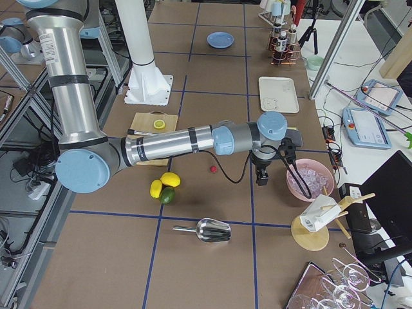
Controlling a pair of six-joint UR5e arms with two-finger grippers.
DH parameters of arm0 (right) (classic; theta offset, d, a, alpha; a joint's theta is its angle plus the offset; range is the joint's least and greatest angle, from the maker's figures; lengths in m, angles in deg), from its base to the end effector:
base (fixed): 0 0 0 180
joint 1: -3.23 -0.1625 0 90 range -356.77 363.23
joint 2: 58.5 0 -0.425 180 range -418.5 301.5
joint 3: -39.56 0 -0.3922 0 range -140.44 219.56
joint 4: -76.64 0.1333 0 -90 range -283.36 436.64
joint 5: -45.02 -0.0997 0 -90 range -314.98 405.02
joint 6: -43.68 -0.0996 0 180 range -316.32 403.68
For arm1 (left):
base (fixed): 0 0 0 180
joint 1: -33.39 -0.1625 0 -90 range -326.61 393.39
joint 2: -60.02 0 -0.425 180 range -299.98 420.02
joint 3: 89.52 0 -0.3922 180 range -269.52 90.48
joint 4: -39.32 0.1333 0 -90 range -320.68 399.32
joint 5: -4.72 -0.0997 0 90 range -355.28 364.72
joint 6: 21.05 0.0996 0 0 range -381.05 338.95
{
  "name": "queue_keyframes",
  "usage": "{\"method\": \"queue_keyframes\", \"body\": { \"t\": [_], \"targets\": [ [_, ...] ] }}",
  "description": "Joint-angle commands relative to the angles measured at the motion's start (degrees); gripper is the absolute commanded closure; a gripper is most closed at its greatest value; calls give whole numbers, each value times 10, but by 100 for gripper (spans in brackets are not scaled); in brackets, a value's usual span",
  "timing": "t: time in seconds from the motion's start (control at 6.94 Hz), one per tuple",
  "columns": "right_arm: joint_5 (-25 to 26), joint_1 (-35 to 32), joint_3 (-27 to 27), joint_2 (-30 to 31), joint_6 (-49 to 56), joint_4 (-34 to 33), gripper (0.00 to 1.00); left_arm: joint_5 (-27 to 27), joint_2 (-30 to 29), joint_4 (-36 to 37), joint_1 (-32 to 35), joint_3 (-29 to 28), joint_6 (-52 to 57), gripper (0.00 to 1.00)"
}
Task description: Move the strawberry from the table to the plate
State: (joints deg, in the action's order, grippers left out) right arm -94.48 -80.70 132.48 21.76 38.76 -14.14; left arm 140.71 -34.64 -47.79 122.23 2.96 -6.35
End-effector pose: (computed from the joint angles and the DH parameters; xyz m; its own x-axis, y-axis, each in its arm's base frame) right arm -0.0026 -0.5684 0.5382 0.6358 -0.1401 0.7590 0.0491 0.9887 0.1413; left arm -0.0510 -0.5294 0.5990 0.6657 0.3182 -0.6750 -0.1955 0.9473 0.2537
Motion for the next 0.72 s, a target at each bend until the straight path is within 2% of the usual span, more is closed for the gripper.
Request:
{"method": "queue_keyframes", "body": {
  "t": [0.0,0.14,0.43,0.58],
  "targets": [
    [15,4,3,2,3,1,0,40,3,-17,-9,-16,2,0],
    [14,4,15,6,3,0,0,77,6,-19,-49,-18,-3,0],
    [11,4,17,7,2,0,0,78,7,-21,-110,-19,-6,0],
    [7,6,20,17,1,2,0,88,7,-51,-162,-20,-31,0]
  ]
}}
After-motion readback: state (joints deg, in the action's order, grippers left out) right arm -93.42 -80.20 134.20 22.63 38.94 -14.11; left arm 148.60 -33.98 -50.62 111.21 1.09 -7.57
